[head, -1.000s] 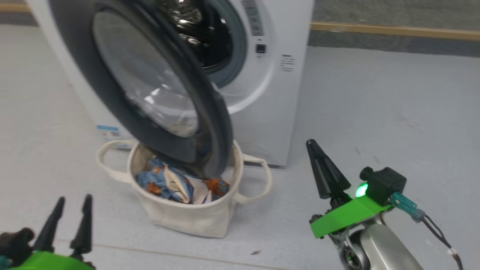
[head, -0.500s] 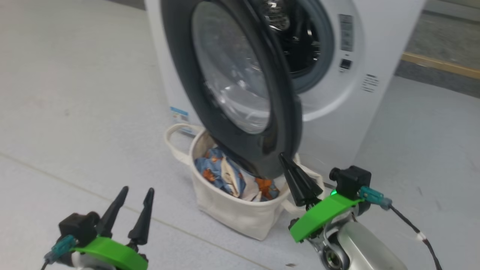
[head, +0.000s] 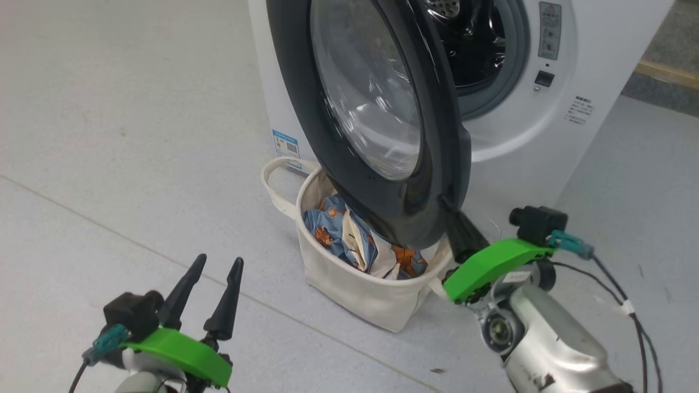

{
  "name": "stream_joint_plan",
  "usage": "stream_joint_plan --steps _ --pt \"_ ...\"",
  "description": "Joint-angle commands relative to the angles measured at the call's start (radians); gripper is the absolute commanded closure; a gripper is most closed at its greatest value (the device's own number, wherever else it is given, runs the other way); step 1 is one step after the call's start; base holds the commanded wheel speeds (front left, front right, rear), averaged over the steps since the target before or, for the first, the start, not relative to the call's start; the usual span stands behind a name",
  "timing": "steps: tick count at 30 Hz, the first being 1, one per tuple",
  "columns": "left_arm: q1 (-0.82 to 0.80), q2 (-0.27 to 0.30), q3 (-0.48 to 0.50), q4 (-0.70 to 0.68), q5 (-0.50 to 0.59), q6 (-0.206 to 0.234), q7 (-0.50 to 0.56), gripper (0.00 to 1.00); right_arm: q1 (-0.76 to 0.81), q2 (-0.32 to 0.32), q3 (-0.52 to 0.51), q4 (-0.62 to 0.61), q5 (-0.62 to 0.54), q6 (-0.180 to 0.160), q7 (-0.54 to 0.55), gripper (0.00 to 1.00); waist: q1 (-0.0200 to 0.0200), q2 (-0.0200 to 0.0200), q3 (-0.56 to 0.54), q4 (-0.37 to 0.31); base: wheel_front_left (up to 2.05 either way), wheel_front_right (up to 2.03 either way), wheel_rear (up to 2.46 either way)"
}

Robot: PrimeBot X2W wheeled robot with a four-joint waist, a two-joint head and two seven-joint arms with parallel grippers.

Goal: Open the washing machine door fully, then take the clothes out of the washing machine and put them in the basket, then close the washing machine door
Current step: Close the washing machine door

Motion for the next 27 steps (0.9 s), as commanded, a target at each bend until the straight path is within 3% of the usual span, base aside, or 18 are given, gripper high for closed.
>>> stream_joint_plan --steps 1,11,27 --pt "-0.064 0.013 0.035 -0.027 -0.01 -0.006 -0.012 0.0 -0.053 0.011 0.0 -0.02 0.013 0.008 -0.012 1.0 0.0 0.0 0.01 -0.007 0.0 0.0 0.0" --pt "-0.093 -0.021 0.028 -0.055 -0.016 -0.006 -0.012 0.0 -0.226 0.011 -0.089 0.089 0.008 0.008 -0.012 1.0 0.0 0.0 0.1 -0.033 0.0 0.0 0.0" --pt "-0.16 -0.075 -0.012 -0.052 -0.025 -0.006 -0.012 0.0 -0.504 0.011 -0.397 0.292 -0.2 0.008 -0.012 1.0 0.0 0.0 0.227 0.003 0.0 0.0 0.0"
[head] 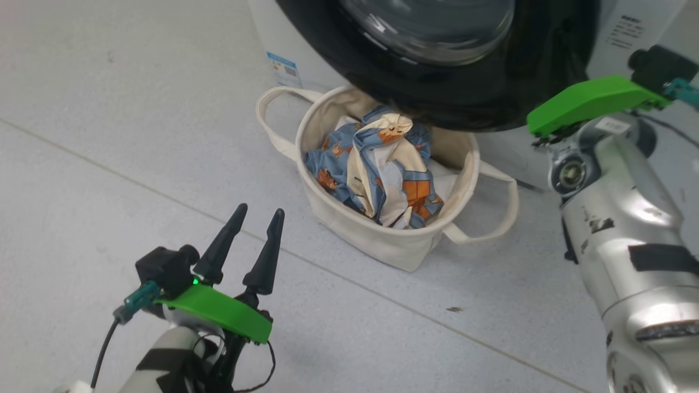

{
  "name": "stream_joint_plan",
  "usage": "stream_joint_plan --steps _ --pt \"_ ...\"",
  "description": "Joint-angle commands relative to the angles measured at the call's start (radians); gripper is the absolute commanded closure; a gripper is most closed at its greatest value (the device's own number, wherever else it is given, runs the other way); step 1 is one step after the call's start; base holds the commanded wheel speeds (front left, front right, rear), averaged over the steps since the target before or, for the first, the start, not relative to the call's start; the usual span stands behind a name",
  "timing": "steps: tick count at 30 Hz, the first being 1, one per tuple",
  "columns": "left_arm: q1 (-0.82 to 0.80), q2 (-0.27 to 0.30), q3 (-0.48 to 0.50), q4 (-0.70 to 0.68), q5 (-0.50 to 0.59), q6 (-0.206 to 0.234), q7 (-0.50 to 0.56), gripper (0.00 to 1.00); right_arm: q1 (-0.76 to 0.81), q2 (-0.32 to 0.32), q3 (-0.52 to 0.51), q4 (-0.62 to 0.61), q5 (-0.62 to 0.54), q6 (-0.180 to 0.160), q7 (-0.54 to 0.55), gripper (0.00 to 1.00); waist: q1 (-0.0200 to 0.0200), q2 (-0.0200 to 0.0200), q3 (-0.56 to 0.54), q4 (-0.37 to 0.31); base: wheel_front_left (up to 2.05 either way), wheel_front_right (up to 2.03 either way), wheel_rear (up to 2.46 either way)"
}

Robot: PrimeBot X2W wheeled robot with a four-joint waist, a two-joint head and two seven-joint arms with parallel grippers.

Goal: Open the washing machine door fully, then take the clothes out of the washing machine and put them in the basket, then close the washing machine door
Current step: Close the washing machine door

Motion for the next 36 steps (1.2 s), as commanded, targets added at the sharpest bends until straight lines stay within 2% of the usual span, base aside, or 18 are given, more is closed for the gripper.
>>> stream_joint_plan --steps 1,9,18,26,27,28,29,33,36 --pt "-0.037 0.016 0.03 -0.022 -0.008 -0.006 -0.012 0.0 -0.045 0.017 -0.009 -0.024 -0.033 0.007 -0.012 1.0 0.0 0.0 0.009 0.009 0.0 0.0 0.0" --pt "-0.048 0.004 0.031 -0.025 -0.023 -0.006 -0.012 0.0 -0.103 0.017 -0.181 -0.019 -0.182 0.007 -0.012 1.0 0.0 0.0 0.041 0.033 0.0 0.0 0.0" --pt "-0.067 -0.01 0.028 -0.023 -0.031 -0.006 -0.012 0.0 -0.178 0.017 -0.292 -0.014 -0.333 0.007 -0.012 1.0 0.0 0.0 0.101 0.056 0.0 0.0 0.0" --pt "-0.064 -0.008 0.038 -0.019 -0.034 -0.006 -0.012 0.0 -0.204 0.017 -0.35 -0.015 -0.393 0.007 -0.012 1.0 0.0 0.0 0.106 0.058 0.0 0.0 0.0" --pt "-0.063 -0.008 0.039 -0.02 -0.035 -0.006 -0.012 0.0 -0.205 0.017 -0.354 -0.014 -0.396 0.007 -0.012 0.49 0.0 0.0 0.106 0.057 0.0 0.0 0.0" --pt "-0.062 -0.007 0.041 -0.02 -0.036 -0.006 -0.012 0.0 -0.204 0.017 -0.358 -0.008 -0.396 0.007 -0.012 0.07 0.0 0.0 0.104 0.057 0.0 0.0 0.0" --pt "-0.06 -0.007 0.042 -0.019 -0.036 -0.006 -0.012 0.0 -0.202 0.017 -0.357 0.003 -0.394 0.007 -0.012 0.0 0.0 0.0 0.099 0.055 0.0 0.0 0.0" --pt "-0.045 0.002 0.05 -0.02 -0.036 -0.006 -0.012 0.0 -0.177 0.017 -0.304 0.034 -0.377 0.007 -0.012 0.0 0.0 0.0 0.066 0.042 0.0 0.0 0.0" --pt "-0.026 0.019 0.059 -0.024 -0.034 -0.006 -0.012 0.0 -0.136 0.017 -0.225 0.034 -0.32 0.007 -0.012 0.0 0.0 0.0 0.027 0.024 0.0 0.0 0.0"
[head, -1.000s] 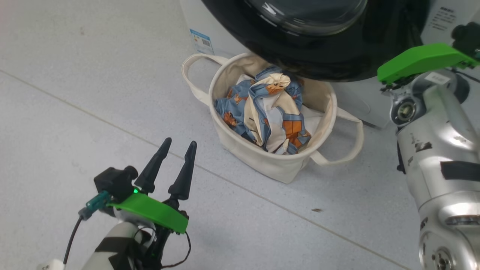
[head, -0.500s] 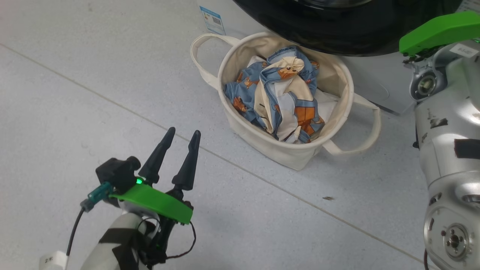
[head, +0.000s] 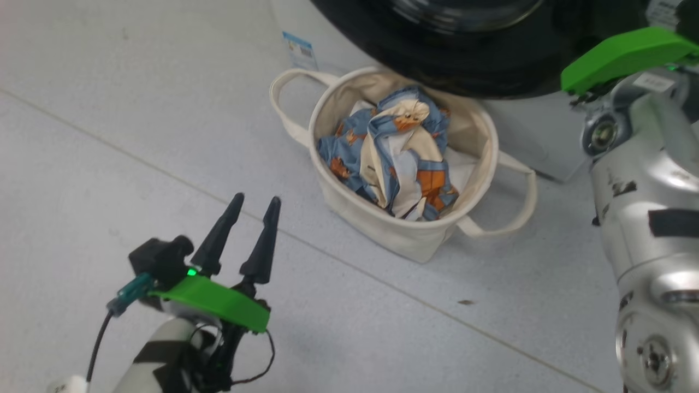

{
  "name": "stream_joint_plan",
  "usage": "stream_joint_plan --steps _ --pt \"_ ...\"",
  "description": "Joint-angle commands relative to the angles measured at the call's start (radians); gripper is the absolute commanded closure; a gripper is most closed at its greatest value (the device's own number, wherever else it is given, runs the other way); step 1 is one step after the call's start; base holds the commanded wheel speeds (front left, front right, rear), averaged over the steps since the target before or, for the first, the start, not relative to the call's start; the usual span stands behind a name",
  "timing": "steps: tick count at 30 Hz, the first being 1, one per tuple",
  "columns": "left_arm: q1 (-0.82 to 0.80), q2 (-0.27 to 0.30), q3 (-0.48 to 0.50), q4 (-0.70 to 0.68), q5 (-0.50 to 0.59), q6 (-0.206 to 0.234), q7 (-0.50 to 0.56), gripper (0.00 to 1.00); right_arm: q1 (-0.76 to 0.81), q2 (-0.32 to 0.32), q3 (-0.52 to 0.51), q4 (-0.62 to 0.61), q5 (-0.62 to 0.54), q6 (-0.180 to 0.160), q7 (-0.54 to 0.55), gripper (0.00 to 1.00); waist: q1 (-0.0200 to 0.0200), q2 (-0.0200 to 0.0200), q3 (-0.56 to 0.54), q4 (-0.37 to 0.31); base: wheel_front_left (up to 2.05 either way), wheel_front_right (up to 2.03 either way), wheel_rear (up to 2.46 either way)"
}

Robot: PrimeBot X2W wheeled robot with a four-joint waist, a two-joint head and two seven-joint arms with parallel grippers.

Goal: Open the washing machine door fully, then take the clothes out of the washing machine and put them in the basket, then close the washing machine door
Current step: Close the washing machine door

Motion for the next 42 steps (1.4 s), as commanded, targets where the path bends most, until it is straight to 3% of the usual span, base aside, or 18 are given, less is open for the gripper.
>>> stream_joint_plan --steps 1,6,12,17,23,29,42 --pt "0.016 0.051 0.053 -0.031 -0.006 -0.006 -0.012 0.0 0.021 0.019 0.077 -0.042 0.051 0.007 -0.012 0.0 0.0 0.0 -0.047 -0.027 0.0 0.0 0.0" --pt "0.056 0.101 0.109 -0.055 0.004 -0.006 -0.012 0.0 0.14 0.019 0.213 -0.143 0.135 0.007 -0.012 0.0 0.0 0.0 -0.122 -0.079 0.0 0.0 0.0" --pt "0.099 0.171 0.152 -0.093 0.026 -0.006 -0.012 0.0 0.28 0.019 0.271 -0.278 0.122 0.007 -0.012 0.0 0.0 0.0 -0.192 -0.142 0.0 0.0 0.0" --pt "0.148 0.231 0.215 -0.12 0.04 -0.006 -0.012 0.0 0.416 0.019 0.265 -0.398 0.087 0.007 -0.012 0.0 0.0 0.0 -0.248 -0.208 0.0 0.0 0.0" --pt "0.202 0.272 0.332 -0.056 0.036 -0.006 -0.012 0.0 0.571 0.019 0.256 -0.531 0.036 0.007 -0.012 0.0 0.0 0.0 -0.295 -0.295 0.0 0.0 0.0" --pt "0.21 0.328 0.382 -0.001 0.001 -0.006 -0.012 0.0 0.686 0.019 0.23 -0.646 -0.026 0.007 -0.012 0.0 0.0 0.0 -0.302 -0.386 0.0 0.0 0.0" --pt "0.193 0.401 0.288 -0.024 -0.136 -0.006 0.0 0.0 0.804 0.008 0.187 -0.728 -0.043 0.007 -0.012 0.0 0.0 0.0 -0.323 -0.482 0.0 0.0 0.0"
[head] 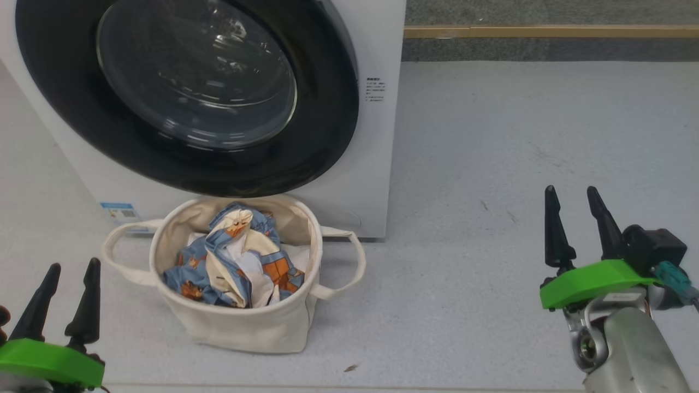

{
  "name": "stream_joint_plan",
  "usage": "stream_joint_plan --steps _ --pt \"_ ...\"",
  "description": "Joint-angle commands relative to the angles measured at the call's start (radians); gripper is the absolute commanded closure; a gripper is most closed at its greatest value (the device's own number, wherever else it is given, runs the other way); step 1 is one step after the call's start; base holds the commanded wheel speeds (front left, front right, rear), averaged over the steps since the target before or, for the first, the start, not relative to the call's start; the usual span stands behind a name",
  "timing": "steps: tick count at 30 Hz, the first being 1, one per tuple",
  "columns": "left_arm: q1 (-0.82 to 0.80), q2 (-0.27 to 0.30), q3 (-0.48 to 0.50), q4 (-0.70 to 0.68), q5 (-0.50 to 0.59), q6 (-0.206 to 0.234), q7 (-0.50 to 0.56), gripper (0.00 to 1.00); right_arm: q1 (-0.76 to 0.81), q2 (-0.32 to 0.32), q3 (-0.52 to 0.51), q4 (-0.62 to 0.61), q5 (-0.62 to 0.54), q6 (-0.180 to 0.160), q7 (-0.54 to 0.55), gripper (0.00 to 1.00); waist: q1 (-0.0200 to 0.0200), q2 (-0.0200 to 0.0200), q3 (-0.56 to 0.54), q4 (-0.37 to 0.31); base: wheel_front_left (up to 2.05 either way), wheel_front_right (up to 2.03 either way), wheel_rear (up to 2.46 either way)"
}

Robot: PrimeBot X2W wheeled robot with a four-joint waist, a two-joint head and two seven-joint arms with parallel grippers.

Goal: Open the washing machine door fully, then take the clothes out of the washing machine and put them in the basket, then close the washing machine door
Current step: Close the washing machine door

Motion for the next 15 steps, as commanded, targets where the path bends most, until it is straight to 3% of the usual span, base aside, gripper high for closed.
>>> stream_joint_plan --steps 1,15 --pt "-0.055 0.062 0.038 -0.031 -0.011 -0.006 -0.003 0.0 -0.024 0.001 0.017 -0.046 -0.005 0.007 -0.012 0.0 0.0 0.0 -0.007 -0.01 0.0 0.0 0.0" --pt "-0.043 0.088 -0.009 -0.003 -0.01 -0.006 -0.012 0.0 0.027 0.004 -0.009 -0.043 0.004 0.007 -0.012 0.0 0.0 0.0 -0.044 -0.026 0.0 0.0 0.0"
